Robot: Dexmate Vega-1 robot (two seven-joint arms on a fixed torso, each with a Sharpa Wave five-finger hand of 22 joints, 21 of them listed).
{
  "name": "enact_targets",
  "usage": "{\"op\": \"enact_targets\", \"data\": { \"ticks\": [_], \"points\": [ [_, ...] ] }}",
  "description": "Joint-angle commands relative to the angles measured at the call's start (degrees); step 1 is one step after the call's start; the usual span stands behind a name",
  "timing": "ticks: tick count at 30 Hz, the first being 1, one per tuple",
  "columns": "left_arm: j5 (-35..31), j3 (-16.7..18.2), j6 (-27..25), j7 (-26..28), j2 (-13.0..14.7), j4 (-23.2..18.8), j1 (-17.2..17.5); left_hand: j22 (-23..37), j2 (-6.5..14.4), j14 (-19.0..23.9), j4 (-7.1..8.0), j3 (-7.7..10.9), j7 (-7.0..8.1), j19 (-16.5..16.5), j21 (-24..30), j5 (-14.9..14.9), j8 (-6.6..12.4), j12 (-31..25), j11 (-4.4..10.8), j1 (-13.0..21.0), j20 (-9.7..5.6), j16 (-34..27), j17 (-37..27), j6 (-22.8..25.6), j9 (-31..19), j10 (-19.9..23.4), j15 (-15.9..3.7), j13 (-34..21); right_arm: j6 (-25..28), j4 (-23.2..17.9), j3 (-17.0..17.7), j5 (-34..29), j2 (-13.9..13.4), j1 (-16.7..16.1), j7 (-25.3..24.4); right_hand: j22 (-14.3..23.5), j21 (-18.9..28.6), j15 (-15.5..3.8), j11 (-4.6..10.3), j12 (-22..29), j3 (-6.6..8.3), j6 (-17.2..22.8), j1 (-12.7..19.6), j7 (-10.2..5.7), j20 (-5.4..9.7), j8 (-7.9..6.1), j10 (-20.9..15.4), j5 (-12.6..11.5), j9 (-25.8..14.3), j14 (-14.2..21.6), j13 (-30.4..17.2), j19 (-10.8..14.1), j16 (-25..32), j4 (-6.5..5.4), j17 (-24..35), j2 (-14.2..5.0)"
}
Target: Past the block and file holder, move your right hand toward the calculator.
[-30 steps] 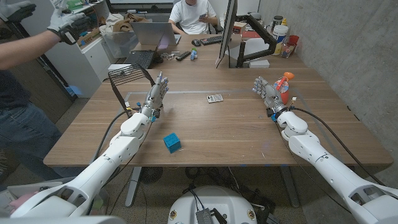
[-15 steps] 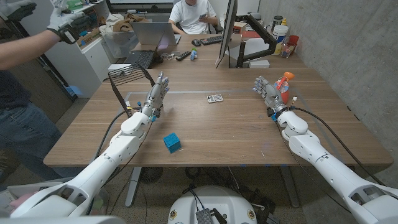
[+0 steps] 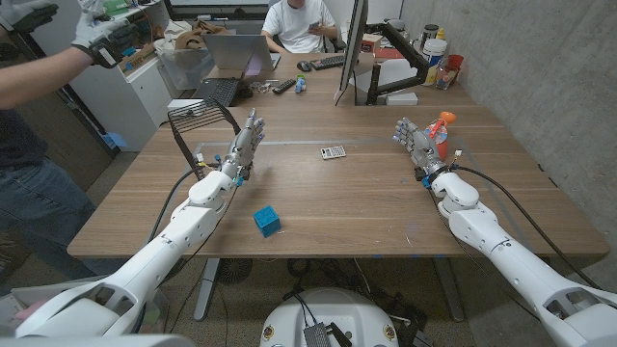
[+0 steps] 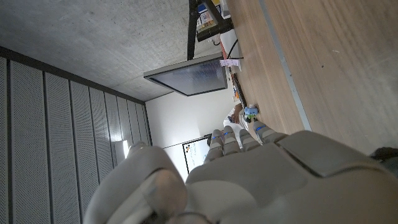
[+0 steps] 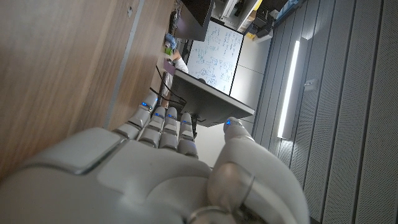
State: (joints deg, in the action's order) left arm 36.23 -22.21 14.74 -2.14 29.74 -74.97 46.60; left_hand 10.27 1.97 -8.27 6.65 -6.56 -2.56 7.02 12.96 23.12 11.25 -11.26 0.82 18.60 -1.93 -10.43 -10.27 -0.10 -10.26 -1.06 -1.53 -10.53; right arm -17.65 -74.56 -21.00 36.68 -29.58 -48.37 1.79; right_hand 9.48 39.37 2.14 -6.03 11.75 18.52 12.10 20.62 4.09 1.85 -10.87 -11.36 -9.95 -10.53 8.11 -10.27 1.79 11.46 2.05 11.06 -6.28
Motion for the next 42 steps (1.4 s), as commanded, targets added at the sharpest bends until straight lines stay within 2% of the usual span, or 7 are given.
{"op": "enact_targets", "data": {
  "ticks": [1,26,32,42],
  "points": [
    [-0.4,-0.4,-1.0,0.1,0.4,-0.7,-0.5,0.2,0.1,-0.5,0.05,-0.24,-0.40,0.4,-0.3,0.5,0.20,-0.2,0.00,0.4,-1.46,-0.1,-0.3,-0.2,-0.3,-0.4,-0.02,-0.2,-0.9,0.0,-0.8,-1.7,-0.3,0.2,0.1,0.2,-0.4,0.00,0.07,0.2,0.14,0.7,0.2,0.04,0.17,-0.53,-0.6,-0.3,-0.2,0.4,-0.3,0.0,0.3,0.29,0.1,-0.11],
    [-0.7,-0.1,-1.3,0.6,1.3,-2.1,0.0,0.2,0.4,-0.7,-0.06,-0.44,-0.55,0.4,-0.5,0.6,0.20,-0.2,-0.27,0.8,-0.93,-0.1,-0.3,0.0,-0.3,-0.6,0.10,-0.2,-2.4,-0.4,-2.5,-4.8,-0.3,1.0,0.3,0.3,-1.3,-0.29,0.51,0.2,0.20,1.2,0.3,-0.85,0.11,-0.56,-0.5,-0.3,-0.3,0.4,-0.3,0.0,0.2,0.64,0.0,-0.25],
    [-0.6,0.0,-1.4,0.5,1.4,-2.5,0.3,0.2,0.5,-0.7,-0.10,-0.49,-0.49,0.5,-0.6,0.6,0.18,-0.2,-0.15,0.9,-0.50,-0.2,-0.3,0.0,-0.3,-0.6,0.14,-0.2,-2.7,-0.5,-2.8,-5.4,-0.3,1.2,0.3,0.3,-1.5,-0.30,0.51,0.2,0.21,1.3,0.3,-0.81,0.10,-0.56,-0.5,-0.3,-0.3,0.5,-0.3,0.0,0.2,0.75,-0.1,-0.20],
    [-0.8,0.0,-1.2,0.6,1.7,-3.3,0.6,0.2,0.6,-0.7,-0.13,-0.53,-0.31,0.5,-0.6,0.6,0.20,-0.2,0.07,1.0,-0.61,-0.2,-0.3,0.0,-0.3,-0.7,0.01,-0.2,-3.4,0.3,-3.6,-6.6,-0.1,2.1,1.1,0.3,-1.8,-0.31,0.61,0.2,0.30,1.3,0.4,-0.99,0.12,-0.53,-0.5,-0.3,-0.3,0.5,-0.3,0.1,0.2,0.94,-0.1,-0.28]
  ]
}}
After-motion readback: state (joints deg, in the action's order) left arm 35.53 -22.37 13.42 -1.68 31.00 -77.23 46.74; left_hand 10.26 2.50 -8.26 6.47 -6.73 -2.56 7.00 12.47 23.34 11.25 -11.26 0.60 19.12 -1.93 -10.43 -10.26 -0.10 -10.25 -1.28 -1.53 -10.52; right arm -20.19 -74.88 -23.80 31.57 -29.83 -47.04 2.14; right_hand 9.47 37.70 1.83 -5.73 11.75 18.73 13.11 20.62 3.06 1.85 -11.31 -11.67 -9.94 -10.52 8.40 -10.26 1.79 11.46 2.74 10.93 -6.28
